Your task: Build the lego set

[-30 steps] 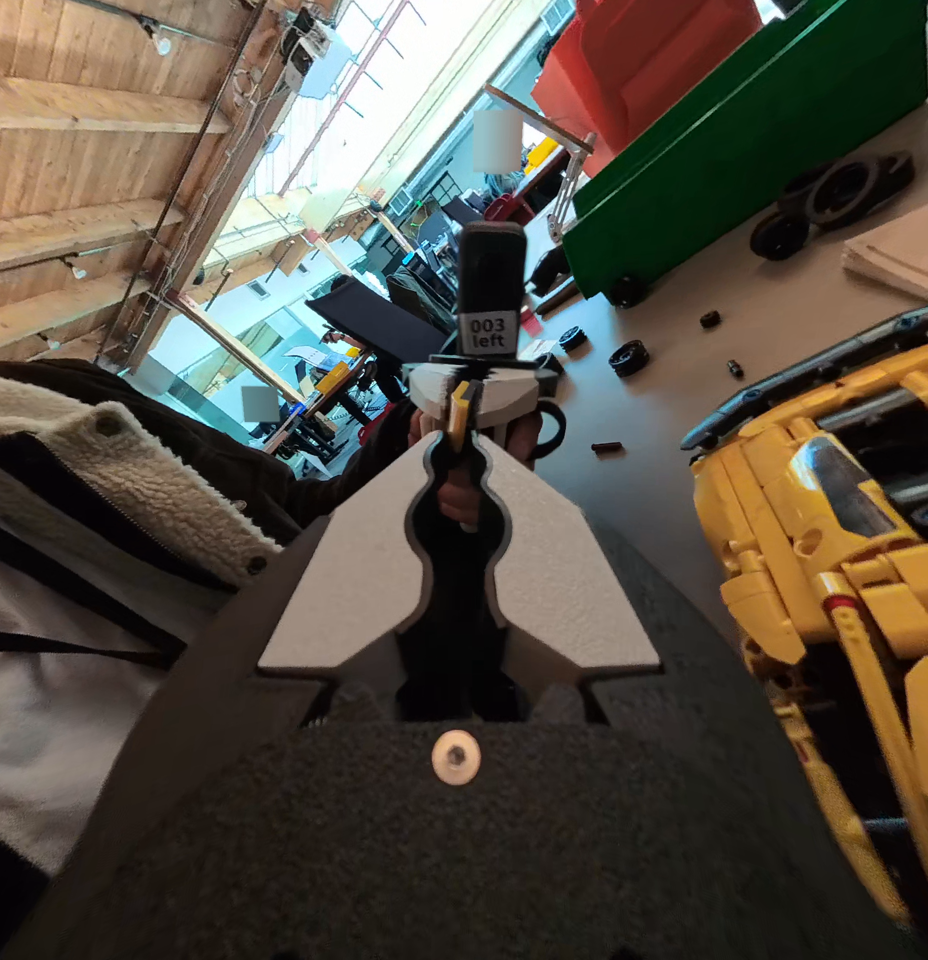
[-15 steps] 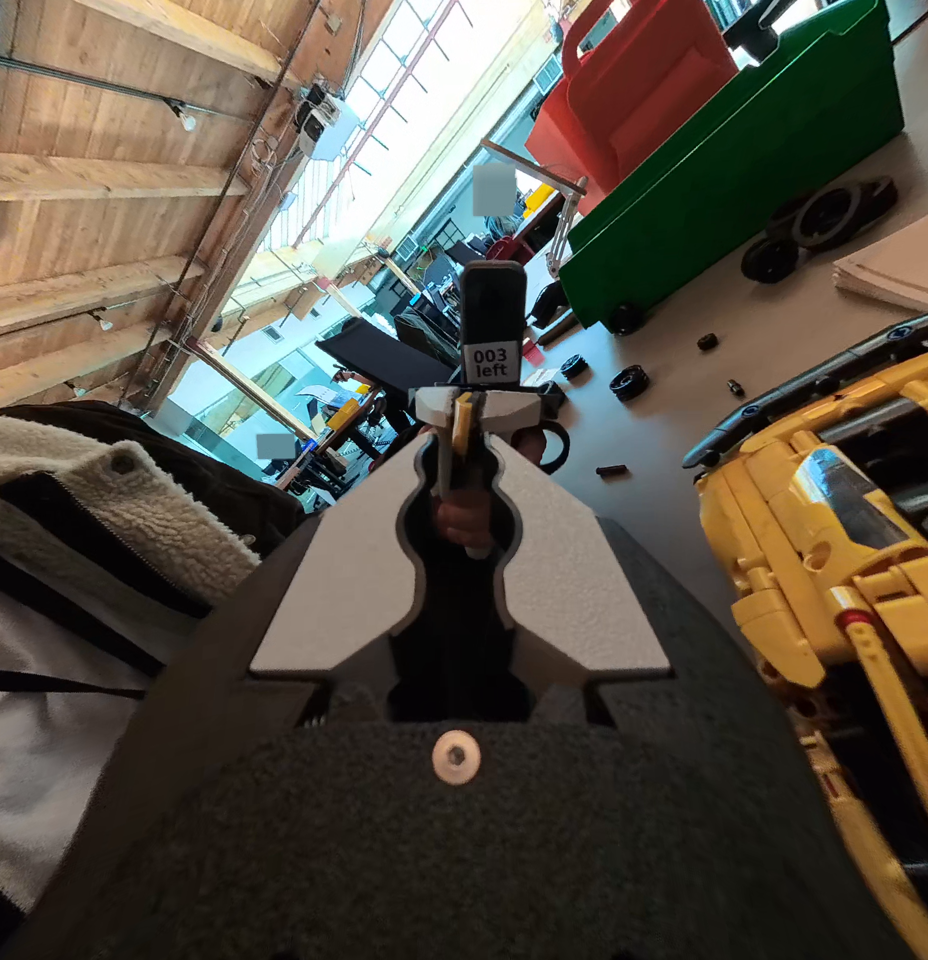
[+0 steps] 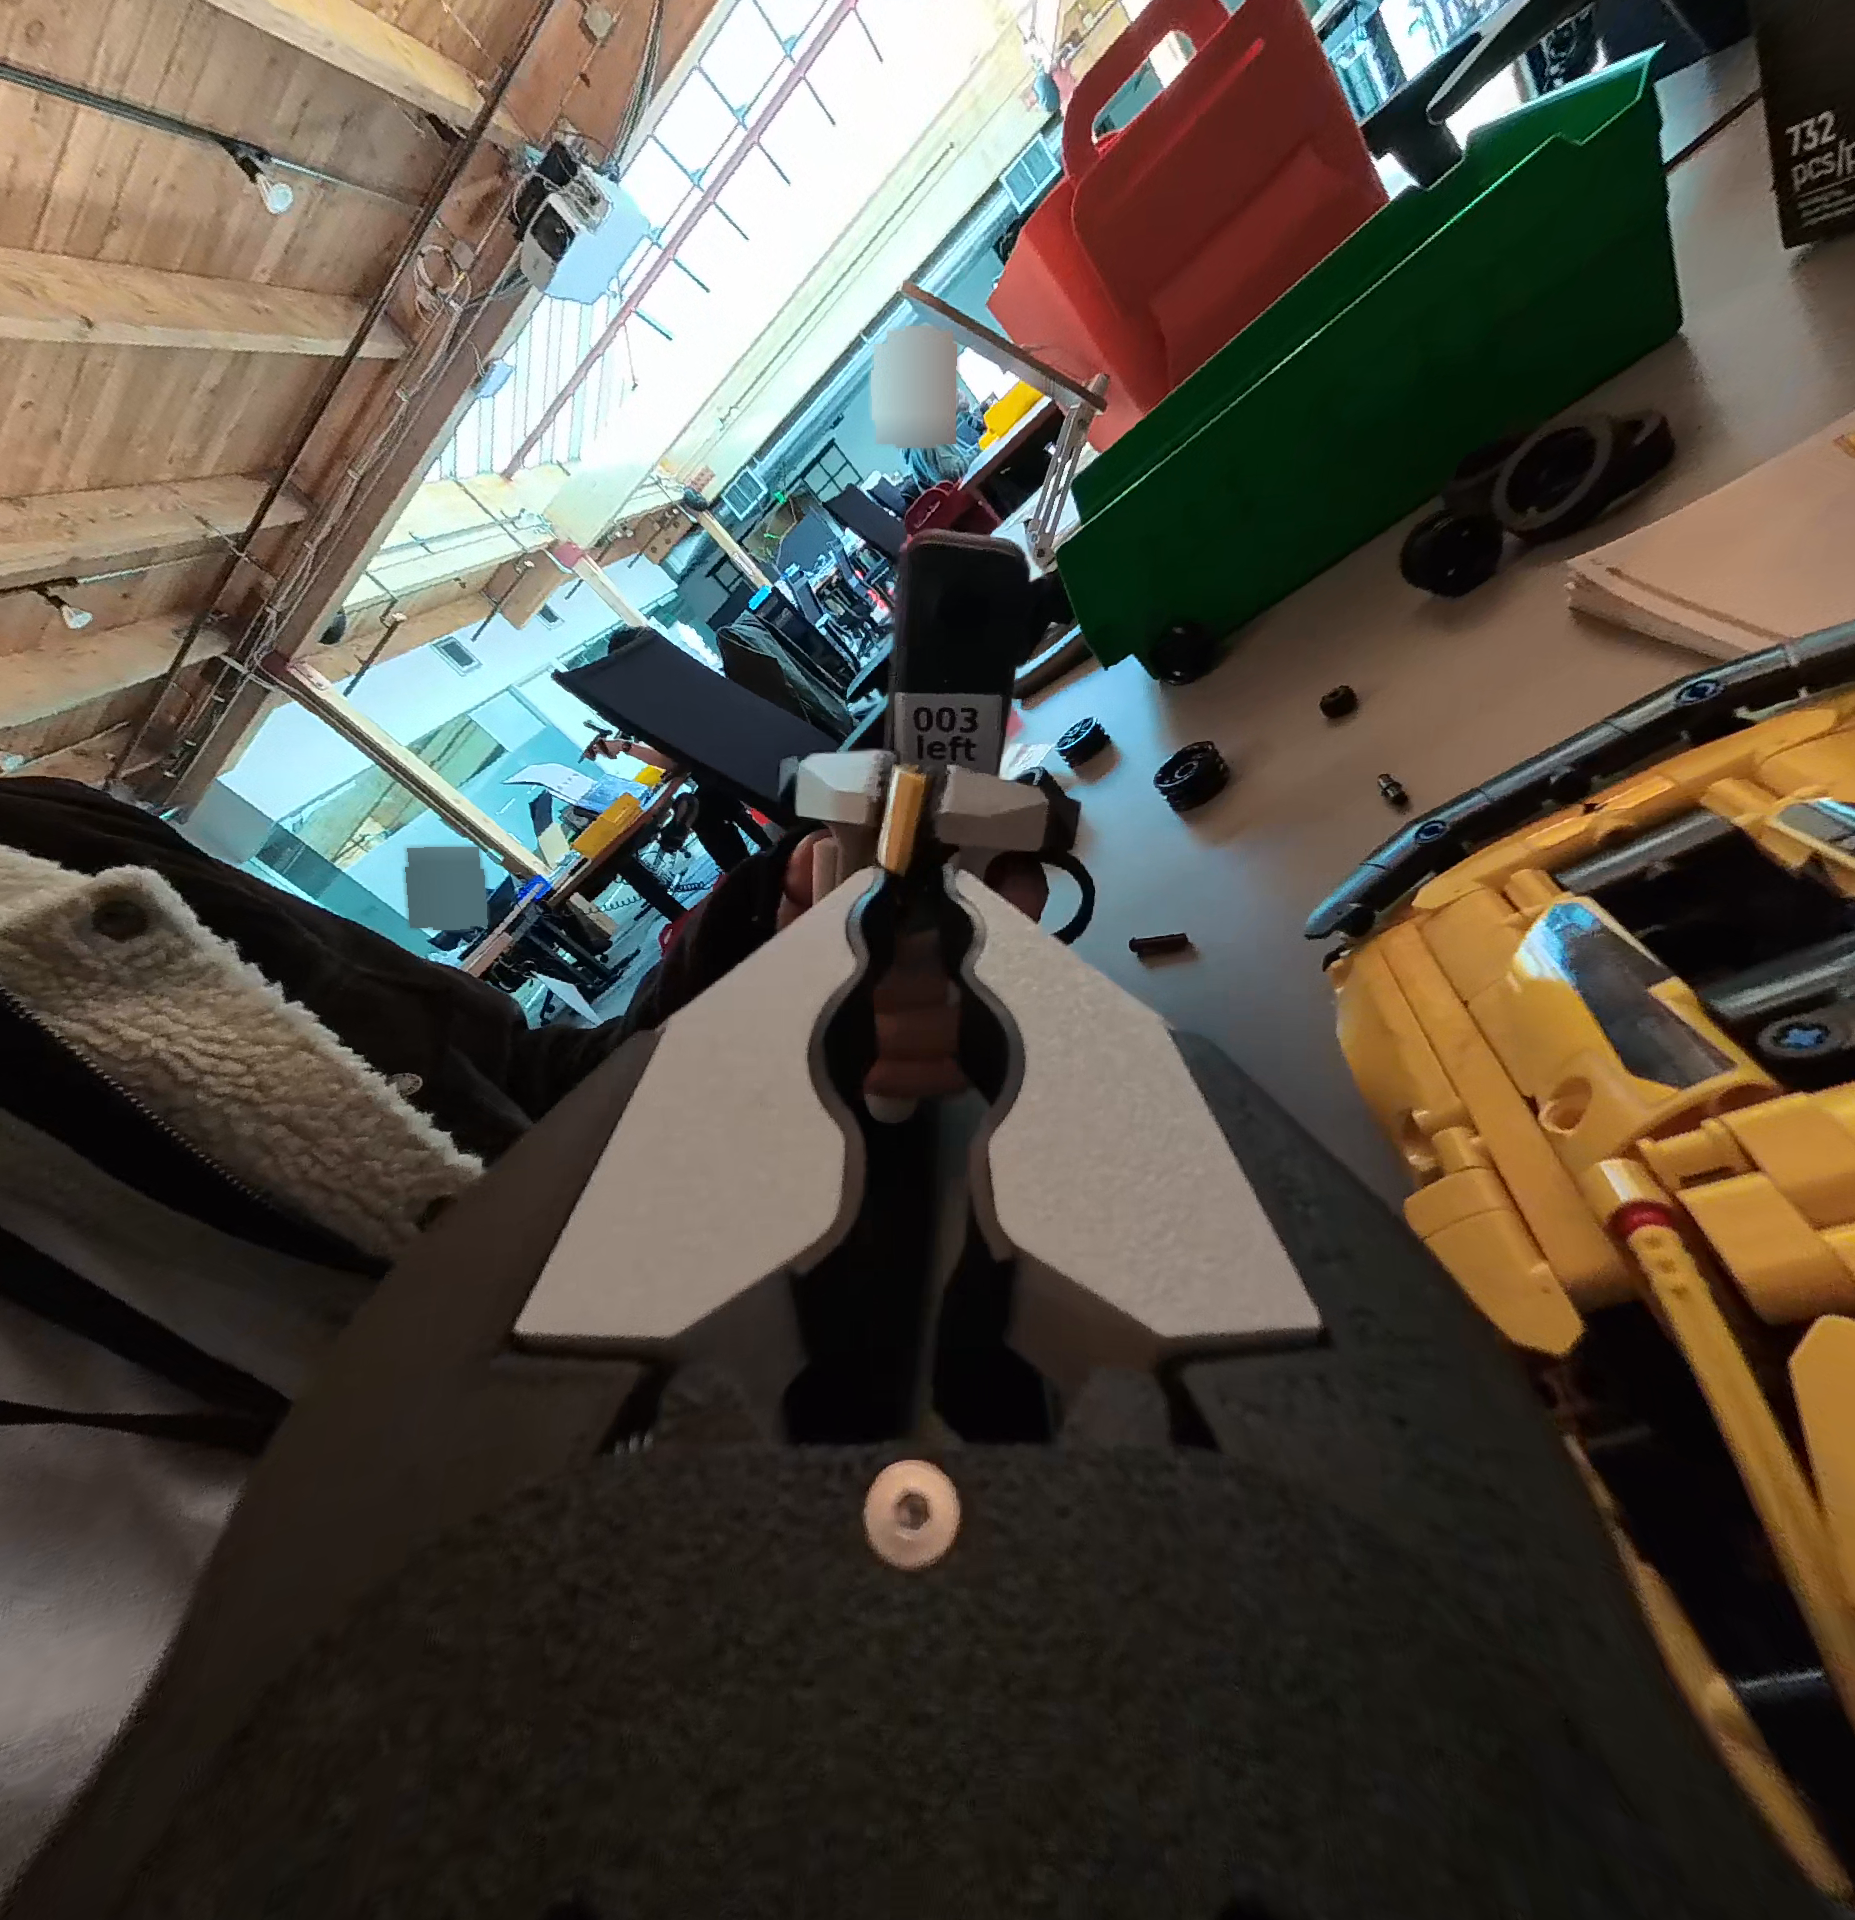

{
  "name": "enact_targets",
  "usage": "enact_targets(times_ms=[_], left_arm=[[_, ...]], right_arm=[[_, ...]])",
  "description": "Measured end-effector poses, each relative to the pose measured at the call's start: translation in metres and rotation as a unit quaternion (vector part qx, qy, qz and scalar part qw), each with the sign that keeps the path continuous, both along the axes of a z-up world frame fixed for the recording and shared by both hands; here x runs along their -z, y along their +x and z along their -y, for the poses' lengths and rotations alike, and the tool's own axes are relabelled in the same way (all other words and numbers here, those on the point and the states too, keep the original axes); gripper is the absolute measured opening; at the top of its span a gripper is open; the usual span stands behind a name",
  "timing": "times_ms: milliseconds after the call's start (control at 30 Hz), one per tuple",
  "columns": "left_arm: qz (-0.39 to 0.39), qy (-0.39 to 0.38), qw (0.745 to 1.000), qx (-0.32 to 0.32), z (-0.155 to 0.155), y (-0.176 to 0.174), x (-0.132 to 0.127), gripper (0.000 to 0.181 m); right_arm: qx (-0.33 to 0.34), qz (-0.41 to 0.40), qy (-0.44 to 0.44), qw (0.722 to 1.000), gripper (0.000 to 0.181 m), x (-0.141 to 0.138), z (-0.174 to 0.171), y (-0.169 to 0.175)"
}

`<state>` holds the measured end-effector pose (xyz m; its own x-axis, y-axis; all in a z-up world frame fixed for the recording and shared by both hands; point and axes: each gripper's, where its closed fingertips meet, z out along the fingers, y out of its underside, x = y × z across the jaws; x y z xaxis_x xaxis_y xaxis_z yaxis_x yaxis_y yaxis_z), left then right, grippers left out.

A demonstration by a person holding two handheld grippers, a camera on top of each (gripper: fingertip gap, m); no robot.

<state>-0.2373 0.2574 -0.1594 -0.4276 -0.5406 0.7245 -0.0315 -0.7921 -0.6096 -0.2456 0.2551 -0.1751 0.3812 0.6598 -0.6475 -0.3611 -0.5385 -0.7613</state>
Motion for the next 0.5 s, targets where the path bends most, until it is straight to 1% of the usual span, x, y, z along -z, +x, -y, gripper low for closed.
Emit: enact_targets(times_ms=[100,167,333,400,500], left_arm=[[-0.012,0.021,1.000,-0.017,-0.001,0.002,0.003,0.006],[-0.030,0.052,0.998,-0.035,-0.001,0.005,0.007,0.006],[-0.067,0.166,0.981,-0.073,0.003,0.008,0.013,0.007],[-0.058,0.188,0.978,-0.070,0.008,0.007,0.010,0.008],[-0.035,0.182,0.981,-0.050,0.016,0.005,0.003,0.007]], right_arm=[[0.006,-0.009,-0.010,1.000,0.007,0.002,-0.001,0.002],[0.009,-0.008,-0.030,0.999,0.006,0.006,-0.001,0.003],[0.017,0.061,-0.039,0.997,0.006,0.013,0.002,0.007],[0.011,0.070,-0.023,0.997,0.007,0.009,0.006,0.007],[-0.005,0.074,0.008,0.997,0.006,0.003,0.013,0.006]])
